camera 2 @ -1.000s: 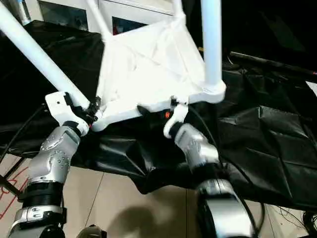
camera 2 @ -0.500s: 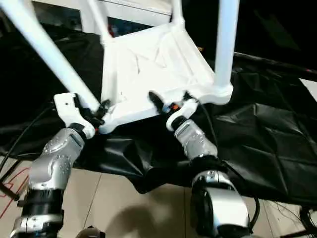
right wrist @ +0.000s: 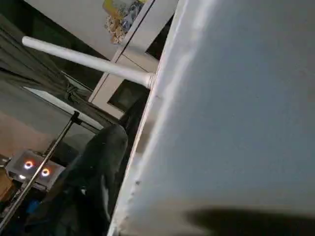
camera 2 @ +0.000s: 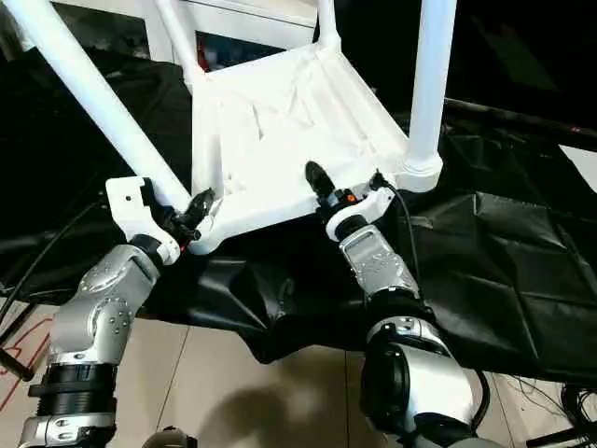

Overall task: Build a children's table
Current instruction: Flip table

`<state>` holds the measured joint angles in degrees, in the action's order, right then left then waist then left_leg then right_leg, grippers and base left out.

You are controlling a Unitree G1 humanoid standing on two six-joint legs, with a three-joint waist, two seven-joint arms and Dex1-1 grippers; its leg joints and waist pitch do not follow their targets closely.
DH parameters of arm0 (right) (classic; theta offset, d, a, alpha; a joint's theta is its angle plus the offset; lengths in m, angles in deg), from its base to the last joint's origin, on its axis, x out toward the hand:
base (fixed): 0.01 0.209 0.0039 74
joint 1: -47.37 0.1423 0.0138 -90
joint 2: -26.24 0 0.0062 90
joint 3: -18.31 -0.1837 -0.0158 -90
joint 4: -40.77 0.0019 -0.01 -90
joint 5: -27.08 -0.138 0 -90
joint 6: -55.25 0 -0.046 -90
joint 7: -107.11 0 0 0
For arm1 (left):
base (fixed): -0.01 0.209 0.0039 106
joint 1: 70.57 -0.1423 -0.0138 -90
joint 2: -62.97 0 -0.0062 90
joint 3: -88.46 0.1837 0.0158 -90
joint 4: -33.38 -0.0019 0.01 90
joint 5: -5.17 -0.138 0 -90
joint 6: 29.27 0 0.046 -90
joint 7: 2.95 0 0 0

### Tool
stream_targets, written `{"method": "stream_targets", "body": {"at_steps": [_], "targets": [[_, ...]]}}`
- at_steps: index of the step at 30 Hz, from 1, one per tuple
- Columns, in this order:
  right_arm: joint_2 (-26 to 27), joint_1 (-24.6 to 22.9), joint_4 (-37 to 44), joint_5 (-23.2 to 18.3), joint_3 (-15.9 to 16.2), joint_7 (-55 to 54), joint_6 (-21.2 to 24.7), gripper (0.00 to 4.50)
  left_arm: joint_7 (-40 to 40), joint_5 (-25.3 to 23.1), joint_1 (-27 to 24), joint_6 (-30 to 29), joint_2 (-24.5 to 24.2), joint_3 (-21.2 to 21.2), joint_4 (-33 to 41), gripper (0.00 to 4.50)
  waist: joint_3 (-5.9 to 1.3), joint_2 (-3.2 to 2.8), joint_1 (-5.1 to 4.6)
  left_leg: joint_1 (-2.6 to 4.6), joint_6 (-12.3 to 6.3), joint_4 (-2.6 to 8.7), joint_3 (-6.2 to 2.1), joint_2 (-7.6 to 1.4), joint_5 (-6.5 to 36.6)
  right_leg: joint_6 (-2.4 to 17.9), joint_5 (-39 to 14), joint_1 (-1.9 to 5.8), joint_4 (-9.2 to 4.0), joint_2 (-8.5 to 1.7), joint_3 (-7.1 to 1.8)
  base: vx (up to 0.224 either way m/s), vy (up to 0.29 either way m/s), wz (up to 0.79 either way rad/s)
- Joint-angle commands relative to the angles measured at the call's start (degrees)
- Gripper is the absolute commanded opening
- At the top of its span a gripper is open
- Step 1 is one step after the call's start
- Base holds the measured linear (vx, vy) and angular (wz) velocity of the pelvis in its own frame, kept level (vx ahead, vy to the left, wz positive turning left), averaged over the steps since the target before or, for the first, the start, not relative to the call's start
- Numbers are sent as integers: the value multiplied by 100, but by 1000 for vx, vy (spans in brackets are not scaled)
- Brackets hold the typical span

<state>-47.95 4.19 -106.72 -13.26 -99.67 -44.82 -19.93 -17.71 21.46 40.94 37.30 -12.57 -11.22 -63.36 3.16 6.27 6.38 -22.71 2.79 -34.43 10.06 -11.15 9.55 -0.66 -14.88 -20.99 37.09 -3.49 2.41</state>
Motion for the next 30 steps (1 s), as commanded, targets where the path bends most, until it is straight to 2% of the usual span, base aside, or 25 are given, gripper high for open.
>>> {"method": "stream_targets", "body": {"at_steps": [1, 6, 9, 10, 12, 15, 18, 19, 21, 22, 26, 28, 29, 30], "targets": [[-89, 171, 1, -59, -87, 55, 50, 280, -301, 453, -77, -258, 207, 129, -19, 217, -409, -31, -7, 194, -168, 351, -26, -255, -40, 1264, 1261, 215, -305, -444, -207, 0, 0, 0], [-94, 185, -16, -50, -88, 64, 64, 236, -316, 429, -101, -236, 196, 134, -6, 217, -408, -33, -7, 193, -181, 350, -23, -254, -52, 1278, 1256, 212, -308, -446, -205, 0, 0, 0], [-92, 189, -9, -42, -104, 55, 59, 226, -306, 396, -116, -217, 185, 143, -9, 217, -405, -27, -10, 195, -167, 353, -22, -254, 10, 1273, 1171, 213, -315, -448, -208, 0, 0, 0], [-87, 194, 5, -25, -117, 33, 28, 219, -282, 355, -130, -215, 156, 137, -17, 252, -406, -28, -11, 193, -165, 353, -24, -256, -3, 1266, 1175, 213, -313, -447, -206, 0, 0, 0], [-92, 198, 39, 5, -125, -26, -40, 217, -493, 428, -145, -231, 86, 155, -28, 287, -407, -30, -13, 197, -166, 352, -24, -256, -27, 1264, 1192, 208, -310, -444, -204, 0, 0, 0], [-119, 183, 178, -29, -191, -154, -112, 212, -624, 441, -211, -344, -84, 158, 65, 307, -424, -23, -3, 196, -169, 335, -15, -240, -175, 1308, 1345, 211, -281, -432, -204, 0, 0, 0], [-226, 145, 330, -40, -282, -323, -215, 209, -710, 488, -321, -410, -298, 39, 188, 339, -439, -16, -3, 185, -282, 306, -8, -223, -431, 1312, 1709, 211, -246, -412, -201, 0, 0, 0], [-288, 125, 382, -31, -304, -378, -258, 209, -866, 528, -426, -485, -429, 69, 294, 339, -444, -62, 4, 187, -299, 304, -15, -230, -459, 1309, 1769, 206, -234, -417, -198, 0, 0, 0], [-382, 107, 432, -19, -334, -453, -322, 209, -1113, 561, -603, -595, -622, 171, 479, 353, -435, -51, 8, 197, -305, 306, -9, -235, -442, 1302, 1739, 191, -239, -404, -194, 0, 0, 0], [-450, 101, 450, -6, -367, -509, -371, 209, -1244, 556, -713, -643, -734, 237, 585, 363, -424, -88, 23, 222, -266, 314, 1, -238, -337, 1284, 1606, 166, -254, -397, -195, 0, 0, 0], [-633, 34, 634, 6, -475, -659, -404, 209, -1359, 531, -995, -758, -968, 317, 847, 387, -413, -88, 69, 237, -65, 340, 7, -251, -93, 1186, 1386, 159, -270, -380, -193, 0, 0, 0], [-755, -76, 843, 125, -406, -727, -351, 209, -1356, 500, -1119, -767, -1084, 357, 983, 412, -409, -86, 121, 253, 27, 346, 22, -240, 5, 1077, 1317, 151, -284, -376, -204, 0, 0, 0], [-815, -136, 944, 199, -352, -771, -305, 209, -1365, 457, -1157, -732, -1127, 387, 1045, 422, -404, -68, 133, 245, 48, 352, 26, -239, 60, 1041, 1268, 154, -292, -380, -206, 0, 0, 0], [-873, -193, 1052, 249, -324, -827, -256, 209, -1366, 410, -1183, -710, -1163, 421, 1115, 425, -398, -77, 141, 239, 70, 360, 26, -240, 73, 1009, 1224, 154, -302, -380, -205, 0, 0, 0]]}}
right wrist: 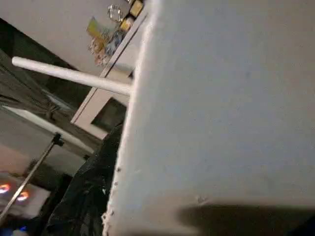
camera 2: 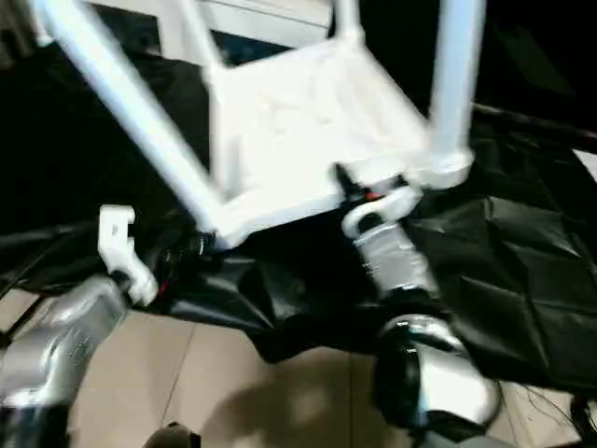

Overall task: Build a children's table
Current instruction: Flip table

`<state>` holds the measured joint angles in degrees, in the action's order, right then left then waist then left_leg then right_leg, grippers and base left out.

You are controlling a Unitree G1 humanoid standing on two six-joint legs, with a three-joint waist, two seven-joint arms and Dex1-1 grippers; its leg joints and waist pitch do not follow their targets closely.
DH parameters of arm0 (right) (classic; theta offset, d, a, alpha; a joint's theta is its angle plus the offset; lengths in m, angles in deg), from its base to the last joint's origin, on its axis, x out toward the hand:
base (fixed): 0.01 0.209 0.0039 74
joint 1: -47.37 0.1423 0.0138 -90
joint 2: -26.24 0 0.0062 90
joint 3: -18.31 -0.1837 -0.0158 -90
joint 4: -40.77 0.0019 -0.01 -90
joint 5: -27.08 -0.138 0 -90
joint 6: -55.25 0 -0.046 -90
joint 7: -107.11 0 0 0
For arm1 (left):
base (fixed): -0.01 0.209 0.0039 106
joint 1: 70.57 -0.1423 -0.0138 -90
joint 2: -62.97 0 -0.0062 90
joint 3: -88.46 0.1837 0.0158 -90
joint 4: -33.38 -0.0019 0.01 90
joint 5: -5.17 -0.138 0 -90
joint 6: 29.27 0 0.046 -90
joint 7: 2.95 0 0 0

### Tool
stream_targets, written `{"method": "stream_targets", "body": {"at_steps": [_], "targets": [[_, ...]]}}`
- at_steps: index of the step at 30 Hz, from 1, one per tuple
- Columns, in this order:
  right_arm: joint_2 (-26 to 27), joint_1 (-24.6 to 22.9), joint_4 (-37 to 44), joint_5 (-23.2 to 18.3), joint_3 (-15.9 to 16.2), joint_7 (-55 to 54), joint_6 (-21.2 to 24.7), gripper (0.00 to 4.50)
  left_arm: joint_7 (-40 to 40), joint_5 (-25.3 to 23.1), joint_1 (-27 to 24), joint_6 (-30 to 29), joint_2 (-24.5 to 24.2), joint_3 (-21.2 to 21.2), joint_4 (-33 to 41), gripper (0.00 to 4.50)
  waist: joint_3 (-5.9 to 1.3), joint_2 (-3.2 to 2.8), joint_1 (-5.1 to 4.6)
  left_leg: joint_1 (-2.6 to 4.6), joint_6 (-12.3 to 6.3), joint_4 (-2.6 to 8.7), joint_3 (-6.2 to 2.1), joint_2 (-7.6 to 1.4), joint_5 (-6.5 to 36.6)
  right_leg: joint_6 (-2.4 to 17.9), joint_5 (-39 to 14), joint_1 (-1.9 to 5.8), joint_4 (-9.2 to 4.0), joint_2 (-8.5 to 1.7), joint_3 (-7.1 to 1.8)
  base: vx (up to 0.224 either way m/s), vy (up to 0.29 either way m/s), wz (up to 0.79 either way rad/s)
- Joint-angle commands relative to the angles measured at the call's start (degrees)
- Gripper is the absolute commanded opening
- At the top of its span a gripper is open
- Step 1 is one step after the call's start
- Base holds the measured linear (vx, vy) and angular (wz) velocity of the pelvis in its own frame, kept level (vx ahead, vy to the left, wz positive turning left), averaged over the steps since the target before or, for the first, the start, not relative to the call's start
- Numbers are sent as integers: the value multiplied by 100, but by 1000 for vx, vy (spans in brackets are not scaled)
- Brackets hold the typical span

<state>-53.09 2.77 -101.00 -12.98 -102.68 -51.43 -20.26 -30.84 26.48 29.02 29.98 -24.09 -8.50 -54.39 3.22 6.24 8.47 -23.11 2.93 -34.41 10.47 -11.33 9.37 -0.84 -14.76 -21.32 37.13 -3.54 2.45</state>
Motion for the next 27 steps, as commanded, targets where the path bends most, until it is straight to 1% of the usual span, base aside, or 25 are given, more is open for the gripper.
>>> {"method": "stream_targets", "body": {"at_steps": [1, 2, 3, 4, 5, 6, 7, 8, 9, 10, 11, 13, 14, 15, 16, 17, 19, 20, 21, 22, 23, 24, 25, 26, 27], "targets": [[-456, -133, 620, 322, 46, -262, -123, 209, -17, -207, 7, 69, -67, 216, 294, 426, -408, -59, -63, 281, 98, 357, -13, -229, 111, 979, 1195, 190, -304, -376, -207, 0, 0, 0], [-520, -186, 711, 388, 91, -326, -55, 209, 12, -283, 10, 96, -103, 259, 343, 431, -404, -59, -52, 289, 119, 355, -11, -223, 117, 914, 1170, 184, -314, -365, -208, 0, 0, 0], [-577, -244, 807, 468, 157, -365, -1, 209, 22, -370, 26, 129, -146, 316, 380, 441, -404, -55, -52, 283, 132, 360, -11, -220, 142, 892, 1136, 189, -315, -366, -208, 0, 0, 0], [-625, -299, 899, 538, 219, -397, 52, 208, -13, -471, 42, 208, -207, 408, 416, 447, -402, -45, -58, 255, 156, 372, -12, -215, 209, 830, 1024, 206, -325, -372, -209, 0, 0, 0], [-653, -336, 968, 577, 251, -431, 93, 208, -73, -547, 45, 283, -262, 500, 456, 450, -400, -47, -65, 244, 210, 380, -17, -210, 249, 775, 876, 208, -336, -375, -204, 0, 0, 0], [-665, -352, 997, 592, 264, -446, 110, 208, -97, -576, 45, 313, -285, 539, 475, 450, -397, -42, -71, 235, 223, 384, -21, -208, 276, 742, 807, 208, -347, -376, -206, 0, 0, 0], [-788, -494, 1233, 824, 439, -589, 229, 208, -261, -731, 97, 480, -416, 812, 622, 450, -384, -87, -86, 247, 301, 403, -26, -215, 407, 704, 585, 183, -361, -381, -204, 0, 0, 0], [-854, -578, 1372, 964, 553, -665, 281, 207, -281, -827, 155, 512, -474, 942, 674, 450, -383, -73, -84, 279, 355, 399, -13, -225, 512, 656, 456, 155, -379, -381, -209, 0, 0, 0], [-877, -616, 1441, 1017, 597, -707, 306, 207, -273, -900, 192, 533, -509, 1012, 685, 450, -377, -70, -81, 285, 382, 405, -16, -227, 557, 637, 408, 148, -382, -372, -210, 0, 0, 0], [-890, -660, 1546, 1049, 615, -787, 337, 207, -334, -928, 246, 543, -551, 1098, 702, 450, -374, -116, -98, 280, 453, 418, -14, -224, 680, 627, 306, 141, -388, -374, -209, 0, 0, 0], [-888, -692, 1628, 1052, 617, -842, 365, 207, -383, -922, 268, 542, -569, 1137, 718, 450, -379, -88, -108, 272, 515, 422, -8, -216, 748, 603, 140, 144, -396, -377, -209, 0, 0, 0], [-909, -760, 1791, 1102, 673, -913, 409, 207, -463, -954, 281, 548, -622, 1216, 769, 450, -372, -83, -128, 260, 558, 427, -5, -219, 829, 581, -28, 132, -409, -387, -219, 0, 0, 0], [-929, -784, 1854, 1152, 715, -953, 431, 207, -521, -1016, 281, 590, -677, 1295, 807, 450, -365, -114, -140, 268, 575, 427, 1, -216, 927, 573, -133, 109, -422, -387, -227, 0, 0, 0], [-941, -799, 1890, 1181, 739, -976, 443, 207, -554, -1051, 281, 615, -709, 1340, 830, 450, -365, -114, -140, 268, 575, 427, 1, -216, 927, 573, -133, 109, -422, -387, -227, 0, 0, 0], [-966, -832, 1999, 1232, 783, -1032, 510, 207, -626, -1104, 294, 665, -764, 1432, 896, 450, -367, -95, -150, 275, 562, 430, -1, -218, 972, 531, -223, 102, -441, -380, -231, 0, 0, 0], [-983, -856, 2076, 1256, 810, -1073, 562, 207, -671, -1134, 303, 700, -795, 1491, 939, 450, -368, -95, -152, 276, 561, 427, 4, -215, 959, 536, -219, 95, -438, -373, -231, 0, 0, 0], [-1127, -931, 2282, 1375, 973, -1225, 789, 207, -611, -1140, 465, 788, -779, 1493, 991, 450, -369, -94, -150, 275, 556, 422, 7, -215, 918, 537, -153, 94, -429, -366, -232, 0, 0, 0], [-1137, -933, 2287, 1387, 985, -1231, 796, 207, -605, -1140, 477, 792, -776, 1490, 991, 450, -372, -92, -146, 279, 561, 419, 11, -216, 897, 541, -135, 93, -428, -361, -231, 0, 0, 0], [-1222, -937, 2303, 1490, 1074, -1251, 850, 207, -535, -1221, 600, 974, -749, 1480, 953, 450, -372, -92, -146, 279, 561, 419, 11, -216, 897, 541, -135, 93, -428, -361, -231, 0, 0, 0], [-1348, -924, 2329, 1657, 1205, -1290, 945, 207, -570, -1178, 800, 1115, -694, 1435, 913, 450, -366, -89, -129, 280, 572, 416, 11, -214, 903, 524, -163, 90, -444, -366, -234, 0, 0, 0], [-1391, -909, 2329, 1709, 1245, -1304, 978, 207, -639, -1089, 868, 1100, -672, 1409, 910, 450, -367, -83, -110, 296, 594, 412, 21, -212, 921, 519, -223, 82, -445, -370, -235, 0, 0, 0], [-1437, -887, 2318, 1767, 1288, -1311, 996, 207, -711, -1056, 930, 1013, -707, 1434, 944, 450, -365, -63, -104, 304, 610, 408, 25, -214, 932, 528, -246, 71, -443, -369, -234, 0, 0, 0], [-1506, -837, 2298, 1842, 1339, -1367, 1037, 207, -687, -1117, 1038, 1100, -712, 1457, 935, 450, -346, -71, -101, 295, 624, 420, 24, -209, 1021, 529, -403, 61, -460, -375, -234, 0, 0, 0], [-1557, -797, 2287, 1896, 1374, -1419, 1070, 207, -580, -1219, 1129, 1212, -688, 1461, 897, 450, -340, -59, -102, 291, 655, 432, 12, -218, 1143, 496, -615, 72, -479, -390, -230, 0, 0, 0], [-1564, -792, 2287, 1903, 1379, -1427, 1076, 207, -565, -1233, 1141, 1228, -684, 1461, 892, 450, -337, -63, -98, 308, 663, 431, 16, -221, 1211, 472, -694, 60, -494, -392, -235, 0, 0, 0]]}}
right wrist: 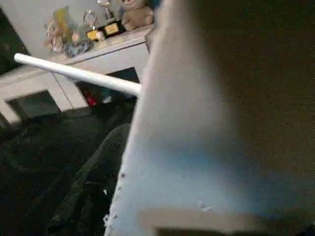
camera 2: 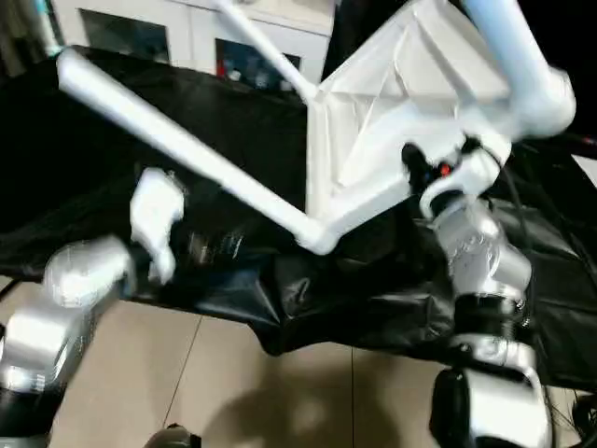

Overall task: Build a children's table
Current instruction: Flip table

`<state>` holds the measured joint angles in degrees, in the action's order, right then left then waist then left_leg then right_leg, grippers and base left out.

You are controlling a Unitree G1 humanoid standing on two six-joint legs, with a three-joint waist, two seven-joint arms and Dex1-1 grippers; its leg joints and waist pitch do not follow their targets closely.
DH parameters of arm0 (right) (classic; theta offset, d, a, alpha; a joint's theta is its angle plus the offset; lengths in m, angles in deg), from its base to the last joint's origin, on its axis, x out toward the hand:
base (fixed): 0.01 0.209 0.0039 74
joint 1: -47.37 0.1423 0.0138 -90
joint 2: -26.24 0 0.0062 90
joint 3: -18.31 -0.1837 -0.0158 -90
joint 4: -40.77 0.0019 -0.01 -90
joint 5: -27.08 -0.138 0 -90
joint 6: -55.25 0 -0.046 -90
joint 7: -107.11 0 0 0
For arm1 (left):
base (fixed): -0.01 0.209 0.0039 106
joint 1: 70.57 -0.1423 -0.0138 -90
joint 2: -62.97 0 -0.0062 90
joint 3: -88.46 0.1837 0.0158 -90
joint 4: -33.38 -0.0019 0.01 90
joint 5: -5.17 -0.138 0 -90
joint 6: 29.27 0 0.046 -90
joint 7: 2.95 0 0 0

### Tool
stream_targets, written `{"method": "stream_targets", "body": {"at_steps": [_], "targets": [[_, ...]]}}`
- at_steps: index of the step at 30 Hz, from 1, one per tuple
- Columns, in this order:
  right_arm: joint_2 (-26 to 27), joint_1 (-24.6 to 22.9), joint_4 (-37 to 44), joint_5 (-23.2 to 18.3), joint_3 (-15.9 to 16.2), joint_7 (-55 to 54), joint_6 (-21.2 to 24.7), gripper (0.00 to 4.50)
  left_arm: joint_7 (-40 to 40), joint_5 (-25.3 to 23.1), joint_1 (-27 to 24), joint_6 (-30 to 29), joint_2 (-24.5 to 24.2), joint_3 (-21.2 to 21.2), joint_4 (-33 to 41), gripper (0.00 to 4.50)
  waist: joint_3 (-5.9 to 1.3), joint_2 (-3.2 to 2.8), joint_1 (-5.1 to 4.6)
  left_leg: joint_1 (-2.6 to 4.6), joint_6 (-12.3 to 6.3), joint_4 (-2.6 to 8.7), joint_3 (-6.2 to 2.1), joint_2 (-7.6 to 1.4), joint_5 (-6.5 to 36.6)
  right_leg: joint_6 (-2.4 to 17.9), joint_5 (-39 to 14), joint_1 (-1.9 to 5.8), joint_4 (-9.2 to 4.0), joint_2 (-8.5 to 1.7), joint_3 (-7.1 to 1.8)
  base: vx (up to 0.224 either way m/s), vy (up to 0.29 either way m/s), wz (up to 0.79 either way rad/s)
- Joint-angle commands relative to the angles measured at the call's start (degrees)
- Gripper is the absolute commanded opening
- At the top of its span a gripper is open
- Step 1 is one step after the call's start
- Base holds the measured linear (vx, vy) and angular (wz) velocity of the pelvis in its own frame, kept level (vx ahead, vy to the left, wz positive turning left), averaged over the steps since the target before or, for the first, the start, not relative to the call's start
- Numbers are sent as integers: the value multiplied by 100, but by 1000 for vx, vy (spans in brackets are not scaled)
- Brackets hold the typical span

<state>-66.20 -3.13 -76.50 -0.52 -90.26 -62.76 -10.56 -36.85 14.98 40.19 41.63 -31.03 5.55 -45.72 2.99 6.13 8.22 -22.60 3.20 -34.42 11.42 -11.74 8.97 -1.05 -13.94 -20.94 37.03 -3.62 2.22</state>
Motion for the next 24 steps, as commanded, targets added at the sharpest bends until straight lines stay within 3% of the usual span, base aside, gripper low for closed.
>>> {"method": "stream_targets", "body": {"at_steps": [1, 3, 4, 5, 9, 14, 17, 22, 23, 24], "targets": [[-329, -129, -177, 711, 185, -438, 211, 207, 325, -129, 234, 91, 155, -64, -126, 450, -317, -33, -83, 250, 669, 434, -85, -187, 1275, 468, -816, 31, -479, -386, -216, 0, 0, 0], [-378, -64, -200, 767, 224, -579, 270, 207, 446, -153, 387, 74, 214, -115, -221, 450, -330, -42, -64, 287, 703, 423, -82, -186, 1339, 448, -858, 2, -488, -393, -216, 0, 0, 0], [-398, -40, -211, 802, 249, -623, 287, 207, 449, -167, 438, 74, 214, -113, -252, 450, -323, -15, -70, 260, 703, 425, -87, -178, 1315, 443, -870, 12, -491, -393, -215, 0, 0, 0], [-473, 19, -219, 961, 396, -731, 350, 207, 239, -227, 604, 159, 126, 6, -349, 450, -327, -3, -57, 276, 694, 421, -81, -176, 1325, 414, -894, -3, -505, -391, -214, 0, 0, 0], [-583, 75, -228, 1268, 647, -803, 345, 207, 43, -365, 832, 312, 60, 221, -474, 450, -321, 6, -61, 271, 750, 430, -91, -180, 1424, 377, -1047, -18, -508, -394, -210, 0, 0, 0], [-711, 204, -362, 1506, 916, -637, 263, 207, -48, -526, 1106, 496, 24, 379, -674, 450, -342, -16, -72, 244, 782, 427, -102, -174, 1314, 387, -784, 13, -470, -396, -204, 0, 0, 0], [-799, 321, -534, 1579, 1074, -423, 186, 204, 6, -675, 1344, 748, 22, 410, -885, 450, -370, 26, -93, 209, 710, 406, -102, -167, 1105, 427, -391, 66, -432, -388, -197, 0, 0, 0], [-882, 512, -817, 1814, 1330, -28, -64, 204, -28, -1066, 1848, 1507, -45, 558, -1294, 450, -360, 52, -109, 191, 599, 388, -94, -169, 1047, 487, -458, 66, -453, -397, -203, 0, 0, 0], [-875, 528, -834, 1854, 1376, 45, -140, 239, -20, -1083, 1949, 1680, -19, 551, -1366, 450, -367, 84, -116, 188, 591, 382, -93, -174, 986, 516, -378, 80, -433, -399, -200, 0, 0, 0], [-844, 534, -827, 1870, 1436, 160, -261, 239, 62, -1219, 2128, 1977, -12, 581, -1506, 450, -368, 72, -113, 188, 579, 380, -94, -173, 948, 543, -331, 80, -425, -404, -198, 0, 0, 0]]}}
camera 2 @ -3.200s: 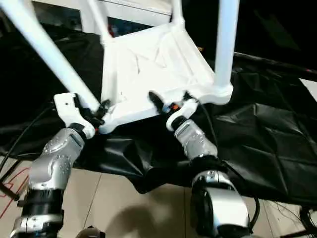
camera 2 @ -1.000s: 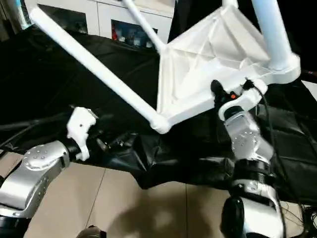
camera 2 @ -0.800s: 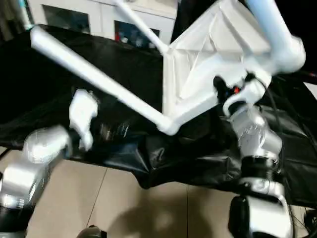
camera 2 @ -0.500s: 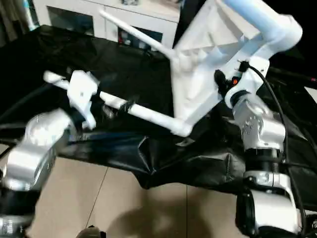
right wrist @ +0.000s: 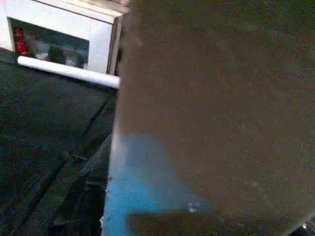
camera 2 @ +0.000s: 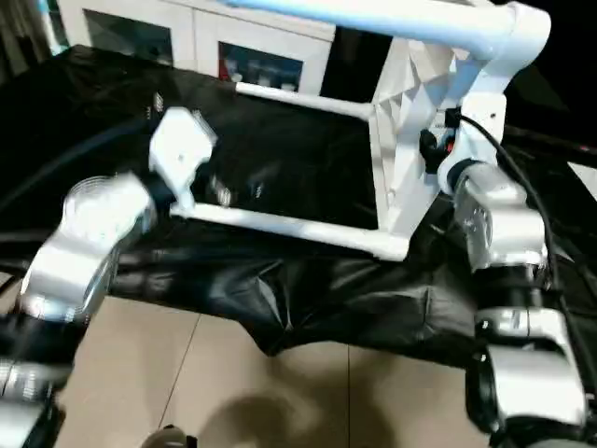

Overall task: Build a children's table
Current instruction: Flip table

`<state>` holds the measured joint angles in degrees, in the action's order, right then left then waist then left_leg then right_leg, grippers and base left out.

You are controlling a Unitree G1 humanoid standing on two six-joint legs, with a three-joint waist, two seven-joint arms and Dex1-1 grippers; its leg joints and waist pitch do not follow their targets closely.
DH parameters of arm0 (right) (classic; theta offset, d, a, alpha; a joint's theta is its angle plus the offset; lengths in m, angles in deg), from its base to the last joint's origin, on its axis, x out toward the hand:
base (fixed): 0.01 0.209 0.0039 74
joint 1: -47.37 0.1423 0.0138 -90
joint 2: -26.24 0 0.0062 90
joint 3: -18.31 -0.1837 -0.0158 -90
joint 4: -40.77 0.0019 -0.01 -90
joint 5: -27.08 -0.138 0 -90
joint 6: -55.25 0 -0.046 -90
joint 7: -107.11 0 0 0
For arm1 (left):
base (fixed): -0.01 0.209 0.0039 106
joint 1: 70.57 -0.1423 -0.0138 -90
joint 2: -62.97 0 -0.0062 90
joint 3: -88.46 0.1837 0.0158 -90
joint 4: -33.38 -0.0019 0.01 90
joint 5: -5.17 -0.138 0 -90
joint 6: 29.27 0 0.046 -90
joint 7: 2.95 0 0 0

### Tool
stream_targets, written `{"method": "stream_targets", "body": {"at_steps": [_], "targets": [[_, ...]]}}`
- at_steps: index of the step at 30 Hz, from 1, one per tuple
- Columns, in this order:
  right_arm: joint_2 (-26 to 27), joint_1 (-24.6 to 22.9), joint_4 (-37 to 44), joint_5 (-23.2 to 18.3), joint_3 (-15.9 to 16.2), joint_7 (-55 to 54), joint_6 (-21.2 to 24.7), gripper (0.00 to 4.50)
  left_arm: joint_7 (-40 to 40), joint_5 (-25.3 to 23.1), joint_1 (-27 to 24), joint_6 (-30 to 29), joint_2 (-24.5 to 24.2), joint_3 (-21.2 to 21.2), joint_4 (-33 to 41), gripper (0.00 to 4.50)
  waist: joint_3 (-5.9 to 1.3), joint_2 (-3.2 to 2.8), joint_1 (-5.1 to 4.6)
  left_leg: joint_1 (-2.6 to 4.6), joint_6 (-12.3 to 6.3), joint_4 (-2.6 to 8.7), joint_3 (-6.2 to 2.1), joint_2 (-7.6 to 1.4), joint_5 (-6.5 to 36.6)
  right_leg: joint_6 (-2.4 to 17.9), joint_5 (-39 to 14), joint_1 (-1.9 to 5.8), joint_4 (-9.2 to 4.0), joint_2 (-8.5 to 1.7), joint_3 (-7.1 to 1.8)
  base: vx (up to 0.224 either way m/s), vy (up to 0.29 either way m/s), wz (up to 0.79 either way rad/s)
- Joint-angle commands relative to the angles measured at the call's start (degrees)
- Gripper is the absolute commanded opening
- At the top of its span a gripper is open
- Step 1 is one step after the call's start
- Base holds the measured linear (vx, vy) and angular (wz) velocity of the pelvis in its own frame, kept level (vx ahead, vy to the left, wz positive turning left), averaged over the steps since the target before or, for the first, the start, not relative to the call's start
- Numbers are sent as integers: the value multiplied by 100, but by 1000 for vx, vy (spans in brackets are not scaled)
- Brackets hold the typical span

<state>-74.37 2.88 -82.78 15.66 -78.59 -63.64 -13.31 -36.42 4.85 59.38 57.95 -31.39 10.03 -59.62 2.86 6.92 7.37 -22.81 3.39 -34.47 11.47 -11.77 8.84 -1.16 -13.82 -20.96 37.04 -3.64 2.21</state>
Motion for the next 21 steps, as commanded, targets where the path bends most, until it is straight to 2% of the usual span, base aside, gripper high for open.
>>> {"method": "stream_targets", "body": {"at_steps": [1, 2, 5, 6, 7, 8, 9, 10, 11, 12, 16, 18, 19, 21], "targets": [[25, -83, -133, 234, 305, 311, -46, 260, 130, -433, 391, 657, -9, 213, -246, 450, -360, 20, -36, 203, 512, 377, -95, -167, 909, 560, -287, 89, -425, -397, -198, 0, 0, 0], [59, -95, -91, 217, 320, 344, -71, 260, 194, -572, 492, 834, -34, 264, -318, 450, -370, -2, -42, 199, 497, 377, -101, -171, 873, 566, -220, 97, -417, -399, -198, 0, 0, 0], [197, -161, 67, 230, 394, 392, -329, 292, 579, -993, 828, 1302, -60, 328, -648, 450, -383, 17, -132, 161, 500, 372, -125, -173, 632, 632, 276, 138, -354, -385, -180, 0, 0, 0], [197, -161, 67, 230, 394, 392, -329, 298, 579, -993, 828, 1302, -60, 328, -648, 450, -383, 22, -147, 162, 507, 371, -126, -173, 618, 646, 318, 142, -350, -384, -175, 0, 0, 0], [272, -192, 143, 205, 380, 337, -374, 313, 795, -1234, 948, 1507, -118, 371, -770, 450, -393, 12, -173, 153, 465, 362, -132, -165, 566, 694, 469, 161, -327, -384, -177, 0, 0, 0], [363, -238, 238, 199, 364, 284, -488, 313, 1036, -1453, 1068, 1720, -164, 381, -886, 450, -399, -6, -192, 157, 417, 348, -119, -160, 553, 705, 603, 145, -335, -376, -192, 0, 0, 0], [454, -300, 348, 189, 354, 234, -576, 326, 1247, -1616, 1162, 1878, -192, 371, -961, 450, -415, 1, -205, 150, 398, 338, -127, -155, 488, 727, 720, 168, -312, -372, -191, 0, 0, 0], [679, -490, 575, 206, 353, 132, -877, 336, 1570, -1847, 1338, 2294, -206, 297, -1137, 450, -424, -25, -198, 140, 346, 330, -130, -155, 313, 732, 1021, 178, -294, -367, -194, 0, 0, 0], [722, -537, 628, 190, 354, 145, -913, 342, 1626, -1892, 1364, 2360, -211, 285, -1163, 450, -440, 5, -212, 134, 304, 317, -136, -146, 165, 761, 1296, 199, -262, -356, -187, 0, 0, 0], [796, -640, 739, 179, 374, 158, -964, 342, 1718, -1968, 1409, 2473, -221, 265, -1216, 450, -440, 7, -206, 141, 268, 313, -132, -143, 122, 785, 1373, 196, -259, -346, -185, 0, 0, 0], [886, -985, 971, 280, 445, 150, -1327, 378, 1856, -2204, 1585, 2685, -294, 355, -1543, 450, -410, -46, -169, 203, 245, 327, -114, -167, 282, 926, 1260, 151, -268, -345, -196, 0, 0, 0], [897, -1056, 1017, 266, 425, 159, -1409, 386, 1917, -2276, 1629, 2712, -309, 384, -1614, 450, -400, -51, -165, 221, 306, 339, -112, -172, 411, 927, 1070, 131, -281, -344, -195, 0, 0, 0], [919, -1239, 1155, 278, 365, 172, -1644, 396, 2118, -2488, 1764, 2831, -349, 467, -1846, 450, -389, -82, -157, 225, 352, 351, -114, -181, 541, 914, 956, 120, -298, -351, -200, 0, 0, 0], [920, -1309, 1209, 286, 345, 178, -1726, 420, 2189, -2574, 1818, 2864, -371, 500, -1927, 450, -392, -72, -145, 235, 389, 356, -123, -182, 659, 870, 863, 121, -305, -359, -200, 0, 0, 0]]}}
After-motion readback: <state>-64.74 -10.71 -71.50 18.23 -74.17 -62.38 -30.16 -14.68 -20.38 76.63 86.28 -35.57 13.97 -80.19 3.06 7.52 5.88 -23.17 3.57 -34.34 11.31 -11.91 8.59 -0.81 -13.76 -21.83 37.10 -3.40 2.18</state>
